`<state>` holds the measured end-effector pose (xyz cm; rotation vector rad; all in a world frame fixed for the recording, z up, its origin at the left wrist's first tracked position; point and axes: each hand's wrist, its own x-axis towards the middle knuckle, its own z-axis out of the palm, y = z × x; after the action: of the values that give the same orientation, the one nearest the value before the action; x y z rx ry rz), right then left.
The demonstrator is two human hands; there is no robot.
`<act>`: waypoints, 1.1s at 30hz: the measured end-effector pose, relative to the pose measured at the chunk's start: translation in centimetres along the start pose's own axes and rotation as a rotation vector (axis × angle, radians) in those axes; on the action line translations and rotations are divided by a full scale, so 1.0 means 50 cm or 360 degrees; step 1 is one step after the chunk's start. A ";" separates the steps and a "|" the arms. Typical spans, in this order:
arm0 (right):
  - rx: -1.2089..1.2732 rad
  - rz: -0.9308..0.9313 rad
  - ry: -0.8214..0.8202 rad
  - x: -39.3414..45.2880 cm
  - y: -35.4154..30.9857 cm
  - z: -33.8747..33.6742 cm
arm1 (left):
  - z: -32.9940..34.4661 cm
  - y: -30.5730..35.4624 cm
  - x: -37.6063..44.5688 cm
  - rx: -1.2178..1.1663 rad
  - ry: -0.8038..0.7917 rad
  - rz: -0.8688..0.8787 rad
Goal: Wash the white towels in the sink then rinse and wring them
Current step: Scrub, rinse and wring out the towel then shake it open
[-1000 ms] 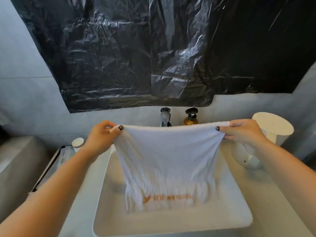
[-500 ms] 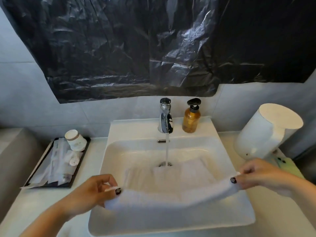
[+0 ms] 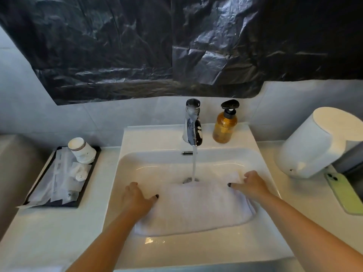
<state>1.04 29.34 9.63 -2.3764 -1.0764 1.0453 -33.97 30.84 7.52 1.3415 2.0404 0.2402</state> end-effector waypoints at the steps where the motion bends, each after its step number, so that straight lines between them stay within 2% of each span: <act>1: 0.0044 0.0019 0.0005 -0.003 0.001 0.013 | 0.008 0.002 -0.010 -0.0095 -0.0053 -0.0072; 5: -0.0032 0.0096 -0.0092 -0.016 0.007 0.052 | 0.002 0.022 -0.045 -0.0434 -0.0285 -0.0314; 10: 0.0090 0.0024 -0.0069 -0.036 -0.045 0.006 | -0.039 0.057 -0.081 -0.1222 -0.0542 -0.0161; 14: 0.0355 -0.0168 -0.0050 -0.139 -0.142 0.026 | -0.014 0.110 -0.123 -0.1678 -0.0838 -0.0243; 15: 0.0386 -0.0228 -0.0150 -0.175 -0.167 0.050 | -0.005 0.123 -0.132 -0.1786 -0.0941 -0.0254; 17: 0.0415 -0.0325 -0.0516 -0.243 -0.203 0.103 | 0.002 0.149 -0.146 -0.1956 -0.1111 -0.0236; 19: 0.0466 -0.0431 -0.0765 -0.273 -0.210 0.132 | 0.010 0.158 -0.147 -0.2027 -0.1106 -0.0219; 20: 0.0550 -0.0474 -0.0714 -0.270 -0.201 0.129 | 0.017 0.156 -0.146 -0.2072 -0.1070 -0.0210; 21: 0.0696 -0.0471 -0.0541 -0.258 -0.187 0.117 | 0.022 0.151 -0.144 -0.2115 -0.1040 -0.0216; 23: 0.0917 -0.0392 0.0039 -0.210 -0.147 0.086 | 0.027 0.143 -0.142 -0.2173 -0.1008 -0.0245; 24: 0.0918 -0.0293 0.0219 -0.188 -0.126 0.069 | 0.025 0.144 -0.143 -0.2197 -0.1009 -0.0259; 25: 0.0939 -0.0163 0.0221 -0.170 -0.108 0.060 | 0.023 0.143 -0.141 -0.2230 -0.0994 -0.0282; 26: 0.1009 0.0013 0.0030 -0.155 -0.095 0.056 | 0.021 0.145 -0.140 -0.2287 -0.1005 -0.0288; 28: 0.1237 0.0333 -0.0665 -0.140 -0.080 0.059 | 0.020 0.155 -0.142 -0.2361 -0.1013 -0.0300; 29: 0.1326 0.0405 -0.0933 -0.141 -0.079 0.063 | 0.021 0.162 -0.142 -0.2373 -0.1034 -0.0280; 30: 0.1442 0.0428 -0.1082 -0.145 -0.080 0.067 | 0.017 0.172 -0.148 -0.2372 -0.1073 -0.0249; 31: 0.1543 0.0421 -0.1120 -0.147 -0.085 0.066 | 0.018 0.177 -0.145 -0.2339 -0.1071 -0.0245; 33: 0.1561 0.0321 -0.1043 -0.135 -0.096 0.063 | 0.014 0.183 -0.131 -0.2229 -0.1019 -0.0272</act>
<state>-6.74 27.44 13.44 -1.3743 -0.2933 1.9254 -25.12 29.16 14.31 0.2593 0.9510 0.8282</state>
